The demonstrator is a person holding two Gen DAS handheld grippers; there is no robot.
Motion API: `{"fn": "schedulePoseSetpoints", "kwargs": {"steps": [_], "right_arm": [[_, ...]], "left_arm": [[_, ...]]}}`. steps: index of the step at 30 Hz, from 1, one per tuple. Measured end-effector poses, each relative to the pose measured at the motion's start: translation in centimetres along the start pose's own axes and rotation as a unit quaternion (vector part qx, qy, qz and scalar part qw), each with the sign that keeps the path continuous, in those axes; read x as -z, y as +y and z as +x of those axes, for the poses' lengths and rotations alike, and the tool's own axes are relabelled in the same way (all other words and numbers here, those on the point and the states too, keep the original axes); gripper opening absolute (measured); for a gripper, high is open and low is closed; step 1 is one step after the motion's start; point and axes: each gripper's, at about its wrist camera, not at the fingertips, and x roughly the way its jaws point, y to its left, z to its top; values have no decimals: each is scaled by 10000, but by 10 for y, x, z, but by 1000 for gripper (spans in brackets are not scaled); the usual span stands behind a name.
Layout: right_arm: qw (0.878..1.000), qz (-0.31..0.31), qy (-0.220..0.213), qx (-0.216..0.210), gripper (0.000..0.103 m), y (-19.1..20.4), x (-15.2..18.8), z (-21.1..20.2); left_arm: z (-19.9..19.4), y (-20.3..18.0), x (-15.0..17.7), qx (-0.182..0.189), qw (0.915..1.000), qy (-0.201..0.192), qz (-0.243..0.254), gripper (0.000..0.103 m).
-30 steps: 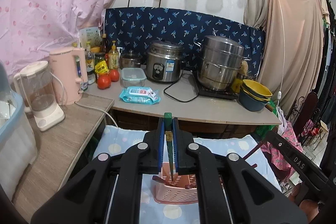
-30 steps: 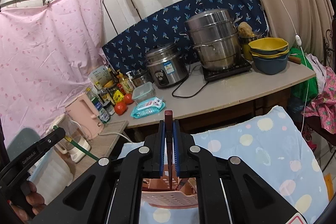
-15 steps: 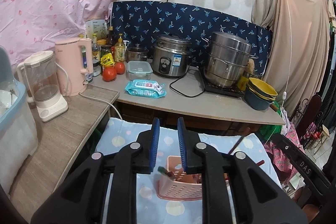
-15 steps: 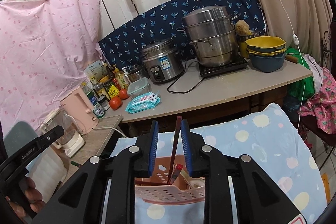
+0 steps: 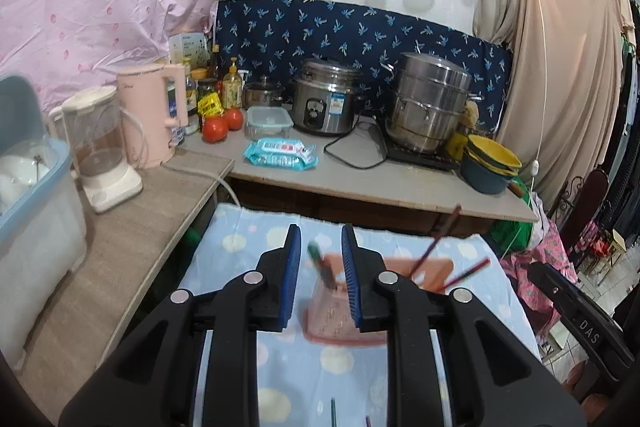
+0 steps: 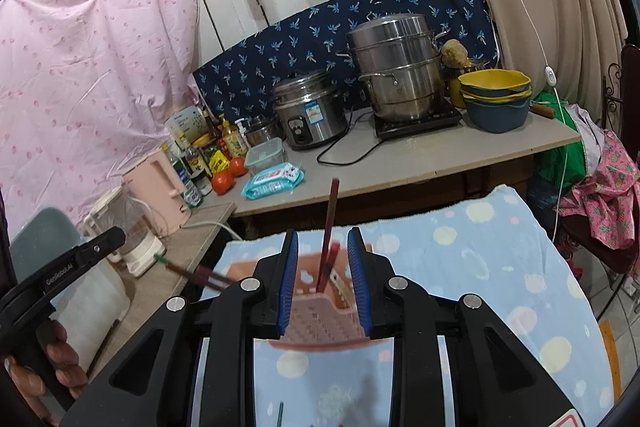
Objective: Organize utensils
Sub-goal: 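Move both tools back over the remaining utensils on the table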
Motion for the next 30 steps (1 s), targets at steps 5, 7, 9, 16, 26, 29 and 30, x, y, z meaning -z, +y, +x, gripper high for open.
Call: {"fn": "schedulePoseSetpoints", "kwargs": {"steps": [5,7,9,16,26,29,30], "right_arm": [[9994,25,351,47,26,-7,39,-18],[9987,-11,496,129,26,-10,59,-27],[9976,-16,659,197,26,-15,79,-34],[9915,-218,1215,416,26,-23,148,-60],[9754,-497,2108,405,26,-21,239,-81],[9709,-577,2300,338,26,-17,259,-86],[9700,-598,2331,332,26,-15,262,-87]], "left_arm": [[-18,4,36,-6,9997,248,27,20],[-24,5,56,-5,9991,407,80,20],[-28,6,73,-7,9985,548,85,20],[-42,16,138,-49,9938,1108,69,20],[-52,25,232,-77,9791,2034,-32,20],[-55,24,257,-50,9734,2293,18,20],[-56,24,261,-39,9723,2335,25,20]]}}
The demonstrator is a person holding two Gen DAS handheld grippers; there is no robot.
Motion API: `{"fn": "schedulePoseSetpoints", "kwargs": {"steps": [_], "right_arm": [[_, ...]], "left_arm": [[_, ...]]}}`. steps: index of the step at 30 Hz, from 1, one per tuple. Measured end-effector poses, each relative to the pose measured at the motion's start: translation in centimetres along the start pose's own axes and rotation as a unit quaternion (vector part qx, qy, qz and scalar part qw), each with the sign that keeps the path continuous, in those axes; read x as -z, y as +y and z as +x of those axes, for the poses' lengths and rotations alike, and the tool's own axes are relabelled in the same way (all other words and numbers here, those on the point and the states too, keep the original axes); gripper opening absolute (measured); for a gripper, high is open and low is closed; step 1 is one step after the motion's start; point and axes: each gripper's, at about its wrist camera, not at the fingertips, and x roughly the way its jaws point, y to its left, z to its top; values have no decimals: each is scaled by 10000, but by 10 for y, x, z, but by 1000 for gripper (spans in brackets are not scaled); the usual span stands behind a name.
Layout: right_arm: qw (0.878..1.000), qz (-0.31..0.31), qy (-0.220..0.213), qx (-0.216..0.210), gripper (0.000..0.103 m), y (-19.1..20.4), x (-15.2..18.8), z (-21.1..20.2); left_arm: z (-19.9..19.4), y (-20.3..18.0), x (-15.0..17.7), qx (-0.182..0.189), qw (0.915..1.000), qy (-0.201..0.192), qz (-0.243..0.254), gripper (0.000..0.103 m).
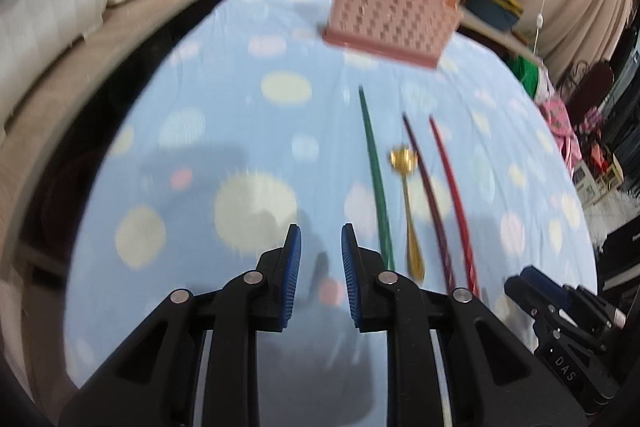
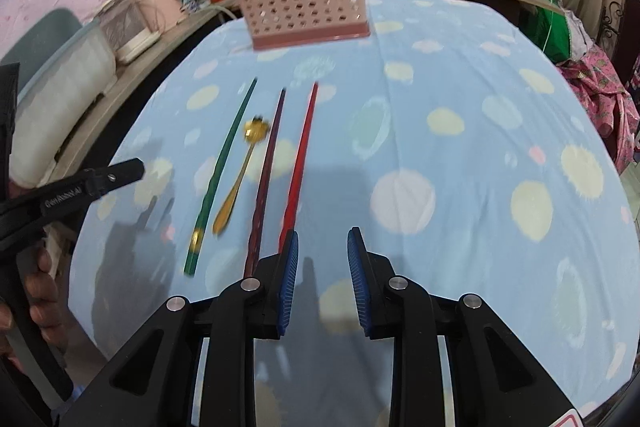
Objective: Organize utensils
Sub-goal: 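Move both tools back over the remaining utensils on the table, then grasp the last green chopstick with the left tool while the right tool grasps a red chopstick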
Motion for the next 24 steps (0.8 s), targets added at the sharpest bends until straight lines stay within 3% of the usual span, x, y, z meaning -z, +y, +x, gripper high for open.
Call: {"fn": "schedulePoseSetpoints", "kwargs": {"steps": [6,14,20,24], "right_arm": [[9997,-122,175,-84,26,11,23,5],[9993,-252,253,-140,25,20,28,9],[9990,-308,313,-114,20,23,32,14],[9990,-327,301,-44,12,21,32,15]], "left_arm": [[0,-6,25,58,9998,149,105,20],[1,-19,34,136,9993,243,267,20],[3,-26,37,188,9988,284,351,20],[6,-28,37,210,9986,314,378,20]]}}
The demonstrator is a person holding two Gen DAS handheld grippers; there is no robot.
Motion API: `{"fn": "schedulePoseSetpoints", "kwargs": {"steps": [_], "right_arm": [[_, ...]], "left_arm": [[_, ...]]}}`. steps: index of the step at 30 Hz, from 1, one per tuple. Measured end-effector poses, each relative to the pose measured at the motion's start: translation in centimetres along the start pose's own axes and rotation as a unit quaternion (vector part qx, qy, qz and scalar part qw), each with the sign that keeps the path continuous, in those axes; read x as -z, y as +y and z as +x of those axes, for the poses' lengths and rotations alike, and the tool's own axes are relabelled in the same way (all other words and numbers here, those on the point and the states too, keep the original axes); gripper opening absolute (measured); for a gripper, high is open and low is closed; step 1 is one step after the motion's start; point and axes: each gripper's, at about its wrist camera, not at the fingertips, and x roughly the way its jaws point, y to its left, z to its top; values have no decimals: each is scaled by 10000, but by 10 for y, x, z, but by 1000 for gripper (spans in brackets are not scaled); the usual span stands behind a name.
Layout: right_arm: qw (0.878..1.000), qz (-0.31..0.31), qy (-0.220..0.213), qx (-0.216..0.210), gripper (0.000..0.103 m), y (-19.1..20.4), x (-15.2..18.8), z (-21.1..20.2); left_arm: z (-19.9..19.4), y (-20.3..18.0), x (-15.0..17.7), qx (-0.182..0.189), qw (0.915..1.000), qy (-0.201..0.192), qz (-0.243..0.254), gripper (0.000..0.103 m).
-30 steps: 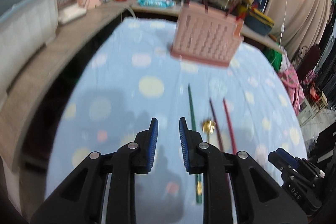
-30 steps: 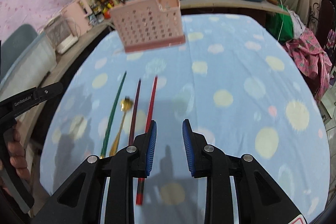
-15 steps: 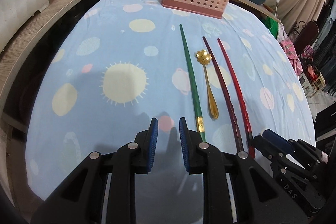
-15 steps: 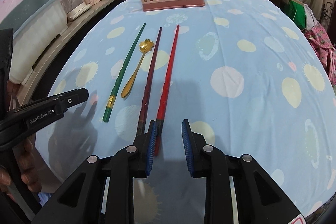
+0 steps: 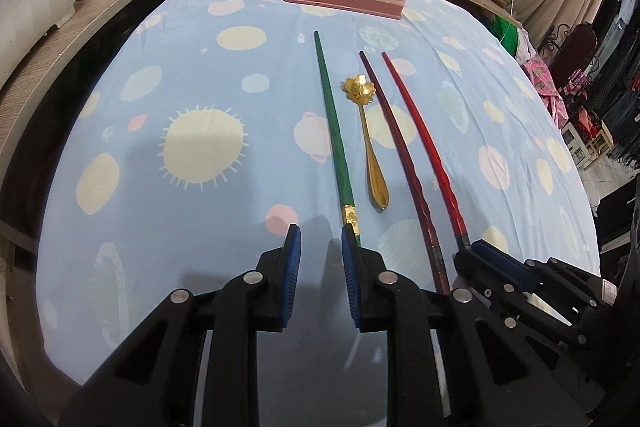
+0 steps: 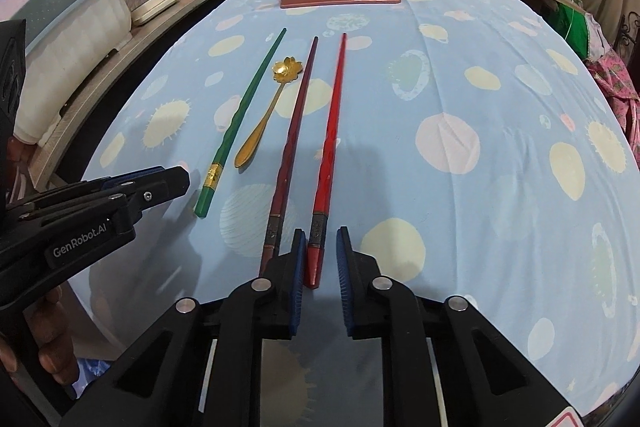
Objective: Organize utensils
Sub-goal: 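Grasp the last green chopstick with the left tool while the right tool grasps a red chopstick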
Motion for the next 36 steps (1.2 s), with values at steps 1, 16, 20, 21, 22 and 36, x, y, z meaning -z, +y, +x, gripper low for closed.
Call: {"fn": "schedulePoseSetpoints", "kwargs": {"steps": [1,16,20,21,22,36], "right_arm": [[10000,-2,-3,16,10,0,0,0],[9998,187,-40,38,7,-10,2,-2],[9998,197,-40,35,7,-10,2,-2],[9998,200,-40,32,7,-10,2,-2],[9998,203,-40,29,7,-11,3,-2],[9998,211,-48,20,7,-10,4,-2]], "left_arm": [[1,-1,0,5,10000,6,4,20],[14,-13,1,52,9999,87,120,29],[17,-13,-1,3,9999,60,135,29],[18,-13,-1,-6,9999,56,130,28],[18,-13,-2,-30,9999,42,136,28],[18,-10,1,-34,9999,-12,163,7]]}}
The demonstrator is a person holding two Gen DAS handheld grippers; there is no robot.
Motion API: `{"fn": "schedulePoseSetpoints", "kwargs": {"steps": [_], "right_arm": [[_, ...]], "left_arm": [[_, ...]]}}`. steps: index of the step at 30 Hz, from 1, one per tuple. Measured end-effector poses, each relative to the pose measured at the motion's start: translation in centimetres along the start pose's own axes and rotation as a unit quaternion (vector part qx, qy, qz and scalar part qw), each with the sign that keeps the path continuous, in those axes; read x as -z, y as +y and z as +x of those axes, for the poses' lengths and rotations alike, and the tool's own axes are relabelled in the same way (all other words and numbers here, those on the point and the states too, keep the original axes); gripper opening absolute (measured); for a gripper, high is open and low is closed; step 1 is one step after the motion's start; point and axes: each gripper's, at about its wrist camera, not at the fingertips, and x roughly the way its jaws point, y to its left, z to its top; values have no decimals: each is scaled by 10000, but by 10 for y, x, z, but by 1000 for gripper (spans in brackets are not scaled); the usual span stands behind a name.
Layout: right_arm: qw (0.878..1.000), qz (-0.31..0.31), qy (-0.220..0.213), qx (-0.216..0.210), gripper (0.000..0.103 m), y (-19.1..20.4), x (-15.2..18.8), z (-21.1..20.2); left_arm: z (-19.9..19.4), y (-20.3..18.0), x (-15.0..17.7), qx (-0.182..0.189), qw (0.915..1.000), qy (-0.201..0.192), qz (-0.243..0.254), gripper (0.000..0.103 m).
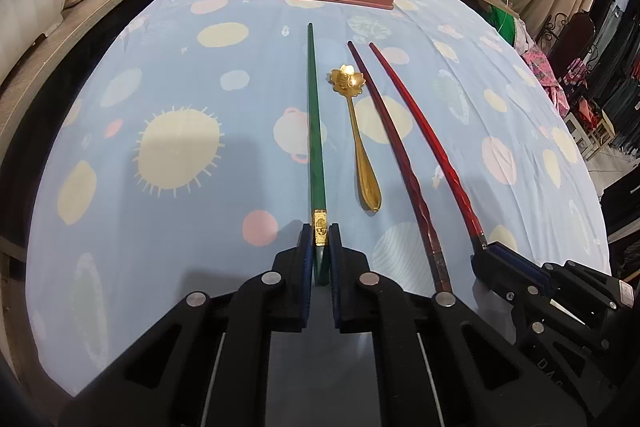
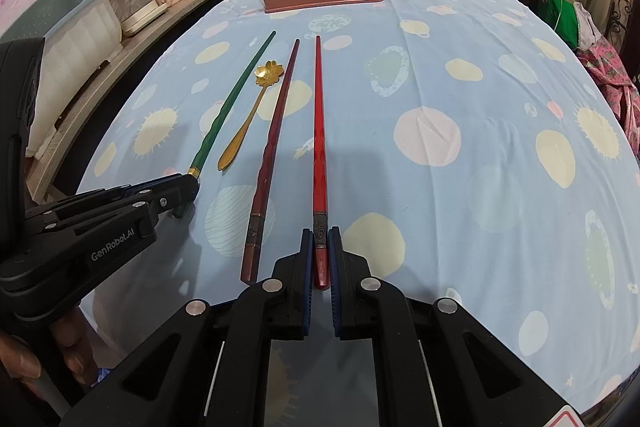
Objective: Organize utensils
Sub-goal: 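Grasp the last green chopstick with the left tool while the right tool grasps a red chopstick, then lift and carry both chopsticks to the pink caddy with both tools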
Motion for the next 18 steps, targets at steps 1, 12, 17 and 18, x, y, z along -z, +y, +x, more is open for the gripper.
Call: {"fn": "schedulePoseSetpoints", "kwargs": {"steps": [1,12,17,18], "right_arm": [[10000,2,0,-1,7,0,0,0],[9999,29,-123,-21,7,-2,-1,-11],[9996,56,-271,-32,7,-4,-5,-23],[9994,71,-326,-38,7,-4,-7,-28]], "left_arm": [[0,0,0,3,10000,2,-7,7],[-16,8,-2,41,9998,-138,-145,7],[-32,11,-9,91,9992,-324,-228,7],[-36,11,-11,105,9989,-381,-243,7]]}}
